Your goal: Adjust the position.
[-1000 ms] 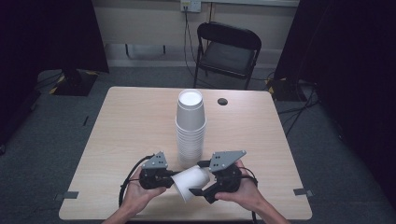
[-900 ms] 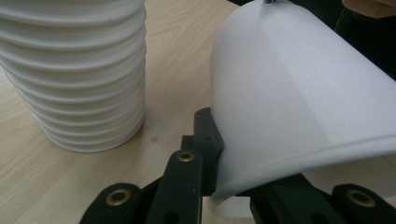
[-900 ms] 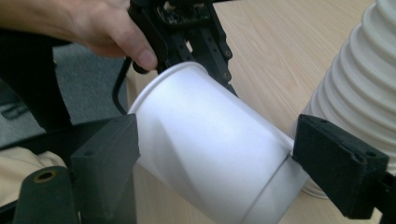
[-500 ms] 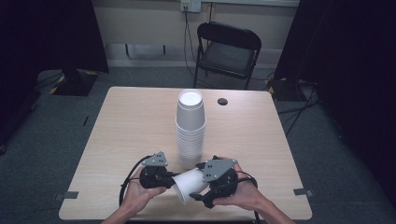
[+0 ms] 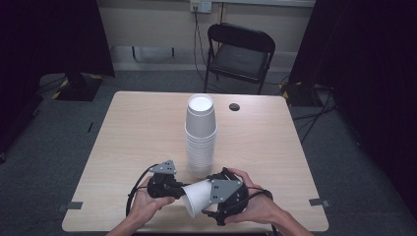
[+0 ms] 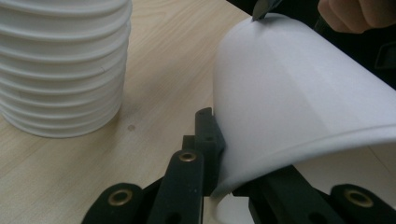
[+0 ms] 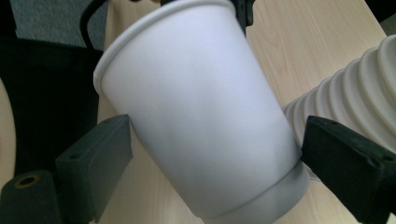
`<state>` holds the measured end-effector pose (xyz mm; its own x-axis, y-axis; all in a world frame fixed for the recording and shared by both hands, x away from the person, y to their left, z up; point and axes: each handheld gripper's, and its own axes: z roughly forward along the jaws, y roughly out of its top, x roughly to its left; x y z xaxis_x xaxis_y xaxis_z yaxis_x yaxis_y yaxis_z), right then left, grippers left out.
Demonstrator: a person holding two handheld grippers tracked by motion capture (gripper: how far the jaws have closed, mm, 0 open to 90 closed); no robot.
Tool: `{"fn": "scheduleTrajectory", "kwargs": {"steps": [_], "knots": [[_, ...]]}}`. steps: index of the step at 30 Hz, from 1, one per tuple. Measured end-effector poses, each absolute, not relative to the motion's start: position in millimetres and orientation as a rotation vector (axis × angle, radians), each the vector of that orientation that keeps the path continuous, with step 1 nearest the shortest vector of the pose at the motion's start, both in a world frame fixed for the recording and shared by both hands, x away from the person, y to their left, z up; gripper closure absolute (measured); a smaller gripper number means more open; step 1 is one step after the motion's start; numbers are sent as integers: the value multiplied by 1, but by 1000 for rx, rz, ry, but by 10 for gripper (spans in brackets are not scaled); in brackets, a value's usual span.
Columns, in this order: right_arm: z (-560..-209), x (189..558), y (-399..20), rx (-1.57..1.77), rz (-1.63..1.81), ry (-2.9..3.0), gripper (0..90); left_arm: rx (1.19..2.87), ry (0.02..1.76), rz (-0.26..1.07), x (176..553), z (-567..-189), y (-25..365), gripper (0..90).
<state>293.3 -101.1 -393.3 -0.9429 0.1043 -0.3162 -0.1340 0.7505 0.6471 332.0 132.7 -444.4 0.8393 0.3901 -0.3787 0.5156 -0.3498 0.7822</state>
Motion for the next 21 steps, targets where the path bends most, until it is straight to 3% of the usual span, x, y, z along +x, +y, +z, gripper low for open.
{"fn": "scheduleTrajectory", "kwargs": {"steps": [11, 21], "knots": [[-405, 291, -93, -54, 887, 2570, 79, 1925, 739, -269, 341, -446, 135, 862], [-412, 296, -86, -11, 872, 2500, 76, 1891, 803, -281, 346, -444, 137, 864]]}}
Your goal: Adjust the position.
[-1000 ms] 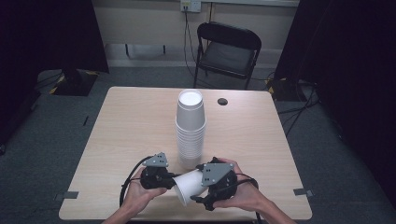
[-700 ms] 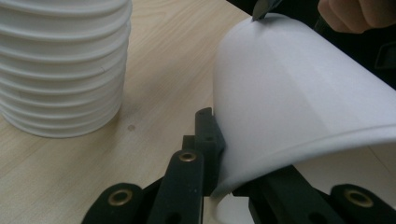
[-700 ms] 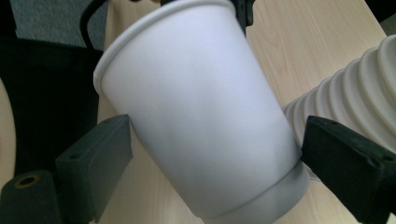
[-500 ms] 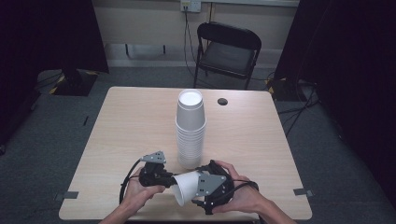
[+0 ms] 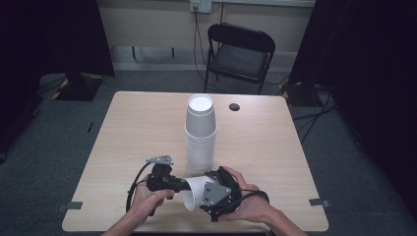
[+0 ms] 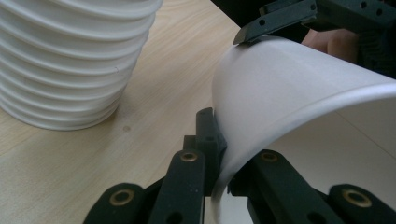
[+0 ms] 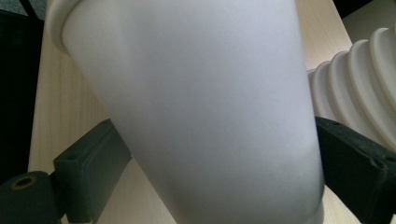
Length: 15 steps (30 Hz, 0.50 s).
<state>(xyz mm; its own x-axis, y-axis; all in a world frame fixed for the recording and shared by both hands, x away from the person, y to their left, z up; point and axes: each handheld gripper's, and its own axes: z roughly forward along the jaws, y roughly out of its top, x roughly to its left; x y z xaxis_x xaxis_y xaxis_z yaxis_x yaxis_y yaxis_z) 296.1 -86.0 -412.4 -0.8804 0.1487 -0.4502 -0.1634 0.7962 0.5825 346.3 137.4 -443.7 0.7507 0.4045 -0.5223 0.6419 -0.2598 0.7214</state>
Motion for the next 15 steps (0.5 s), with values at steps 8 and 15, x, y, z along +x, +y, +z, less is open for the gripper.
{"fn": "scheduleTrajectory", "kwargs": {"steps": [8, 15], "knots": [[-416, 294, -80, -77, 831, 2451, 90, 1905, 811, -296, 342, -439, 136, 865], [-415, 291, -78, -116, 846, 2433, 122, 1884, 823, -290, 341, -438, 136, 859]]}}
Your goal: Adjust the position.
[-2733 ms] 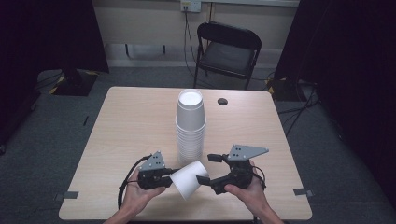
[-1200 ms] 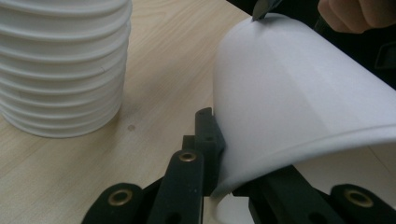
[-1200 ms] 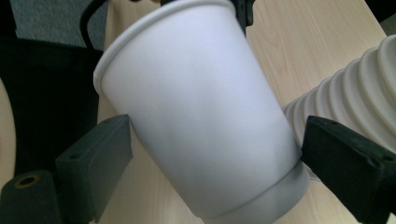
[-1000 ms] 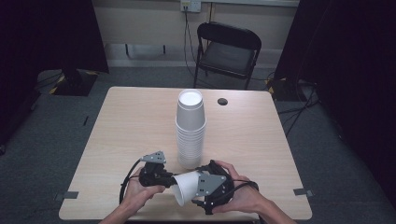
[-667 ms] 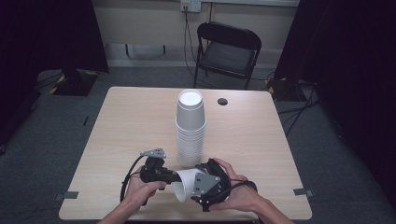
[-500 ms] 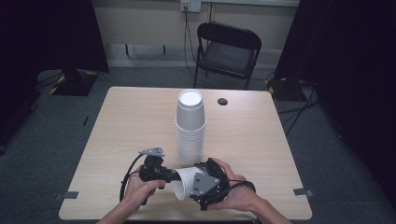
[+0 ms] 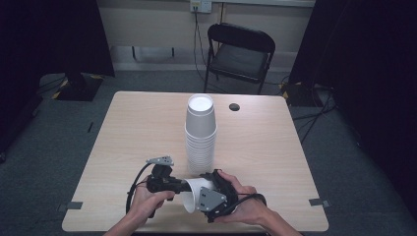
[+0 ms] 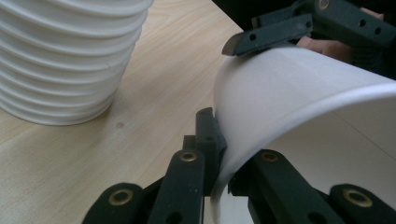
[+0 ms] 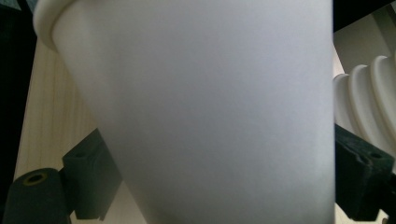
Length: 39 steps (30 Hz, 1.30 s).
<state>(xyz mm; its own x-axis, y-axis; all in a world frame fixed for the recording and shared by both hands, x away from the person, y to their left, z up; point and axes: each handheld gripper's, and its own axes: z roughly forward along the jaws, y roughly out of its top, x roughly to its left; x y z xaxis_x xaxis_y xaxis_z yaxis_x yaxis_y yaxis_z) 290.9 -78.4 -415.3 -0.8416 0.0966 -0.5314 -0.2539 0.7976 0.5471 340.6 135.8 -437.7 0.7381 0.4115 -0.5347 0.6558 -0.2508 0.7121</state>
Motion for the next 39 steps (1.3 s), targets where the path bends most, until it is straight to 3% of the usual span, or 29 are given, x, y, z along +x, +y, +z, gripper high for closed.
{"fn": "scheduleTrajectory", "kwargs": {"steps": [5, 18, 20, 22, 26, 32, 39], "knots": [[-416, 290, -81, -52, 917, 2460, 143, 1862, 796, -280, 339, -437, 135, 839], [-418, 294, -90, 95, 1056, 2491, 148, 1802, 791, -193, 338, -426, 144, 627], [-419, 296, -95, 136, 1092, 2492, 148, 1797, 784, -182, 337, -425, 145, 633], [-420, 297, -101, 193, 1131, 2487, 148, 1794, 766, -180, 336, -424, 145, 730], [-421, 297, -104, 229, 1175, 2490, 147, 1802, 769, -173, 335, -423, 143, 817], [-423, 298, -107, 207, 1155, 2511, 129, 1831, 747, -240, 335, -422, 140, 871], [-420, 292, -101, 113, 1114, 2503, 132, 1859, 771, -277, 338, -425, 139, 874]]}}
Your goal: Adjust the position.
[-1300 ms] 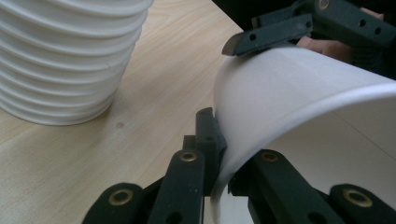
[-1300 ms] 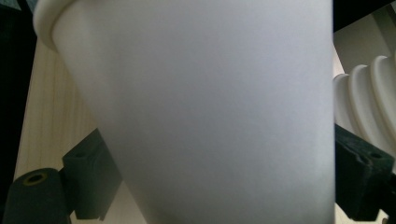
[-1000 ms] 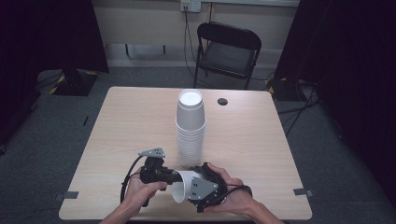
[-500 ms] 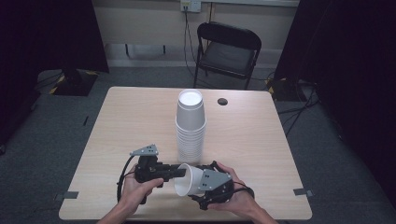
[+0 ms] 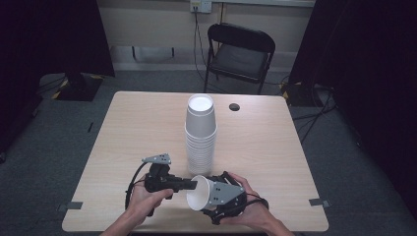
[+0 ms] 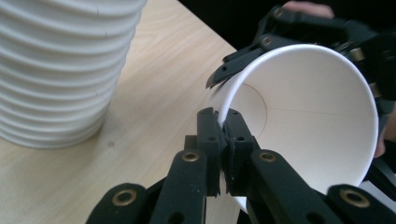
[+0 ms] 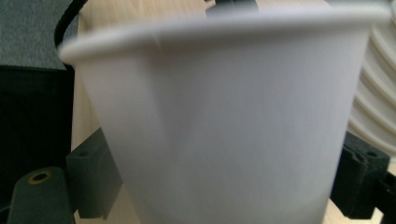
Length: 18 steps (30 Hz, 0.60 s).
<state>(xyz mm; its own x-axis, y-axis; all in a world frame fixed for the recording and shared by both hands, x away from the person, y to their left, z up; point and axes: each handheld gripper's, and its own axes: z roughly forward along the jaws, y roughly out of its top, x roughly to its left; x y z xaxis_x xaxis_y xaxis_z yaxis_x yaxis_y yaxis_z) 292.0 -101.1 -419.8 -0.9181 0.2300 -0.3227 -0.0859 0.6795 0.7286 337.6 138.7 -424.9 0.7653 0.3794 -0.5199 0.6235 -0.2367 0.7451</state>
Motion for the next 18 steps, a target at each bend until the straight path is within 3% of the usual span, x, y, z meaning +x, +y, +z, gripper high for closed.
{"fn": "scheduleTrajectory", "kwargs": {"steps": [18], "knots": [[-422, 295, -98, 143, 1130, 2520, 146, 1852, 781, -267, 338, -426, 140, 858]]}}
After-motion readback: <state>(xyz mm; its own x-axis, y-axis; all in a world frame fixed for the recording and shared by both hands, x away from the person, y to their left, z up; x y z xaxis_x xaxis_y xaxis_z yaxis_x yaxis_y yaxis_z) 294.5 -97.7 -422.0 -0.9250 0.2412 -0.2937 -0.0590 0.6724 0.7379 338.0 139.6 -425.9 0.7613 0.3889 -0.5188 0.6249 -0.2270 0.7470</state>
